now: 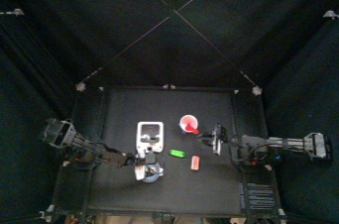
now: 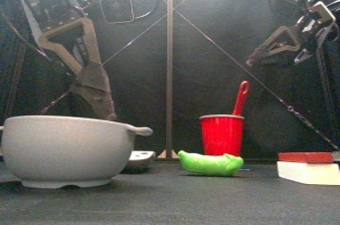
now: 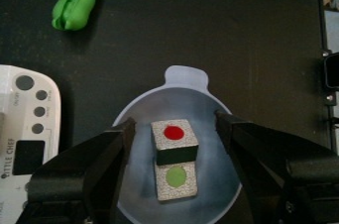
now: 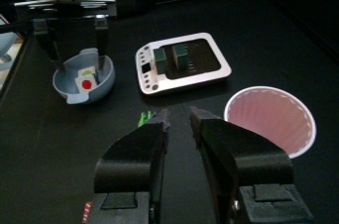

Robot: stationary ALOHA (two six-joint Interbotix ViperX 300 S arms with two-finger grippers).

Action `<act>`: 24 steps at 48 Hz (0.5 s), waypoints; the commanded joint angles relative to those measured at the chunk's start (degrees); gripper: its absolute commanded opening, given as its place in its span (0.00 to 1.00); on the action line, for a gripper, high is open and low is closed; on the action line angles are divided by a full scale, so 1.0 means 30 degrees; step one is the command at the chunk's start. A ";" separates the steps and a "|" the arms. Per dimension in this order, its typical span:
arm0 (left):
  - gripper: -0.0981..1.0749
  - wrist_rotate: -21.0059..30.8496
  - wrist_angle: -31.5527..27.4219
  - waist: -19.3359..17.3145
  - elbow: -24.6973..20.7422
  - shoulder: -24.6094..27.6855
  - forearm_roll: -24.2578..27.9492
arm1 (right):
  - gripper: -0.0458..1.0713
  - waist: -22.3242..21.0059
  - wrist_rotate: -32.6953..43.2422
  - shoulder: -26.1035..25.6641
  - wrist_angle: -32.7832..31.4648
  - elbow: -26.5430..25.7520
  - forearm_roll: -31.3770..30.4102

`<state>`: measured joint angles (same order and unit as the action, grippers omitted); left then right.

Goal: Grab sushi piece

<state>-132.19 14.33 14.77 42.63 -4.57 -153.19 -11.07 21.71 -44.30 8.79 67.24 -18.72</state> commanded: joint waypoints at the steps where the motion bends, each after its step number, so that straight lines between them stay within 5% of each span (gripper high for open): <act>1: 0.91 0.0029 0.0908 -0.0469 -0.0967 -0.0176 -0.0557 | 0.63 -0.0029 0.0000 0.0029 0.0059 -0.0176 0.0029; 24: 0.91 0.0176 0.6738 -0.4834 -0.4629 -0.0059 -0.6182 | 0.63 -0.0029 -0.0029 0.0029 0.0088 -0.0205 -0.0059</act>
<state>-131.75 33.75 2.37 31.38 -4.66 -169.98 -11.07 21.71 -44.38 8.79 67.24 -18.81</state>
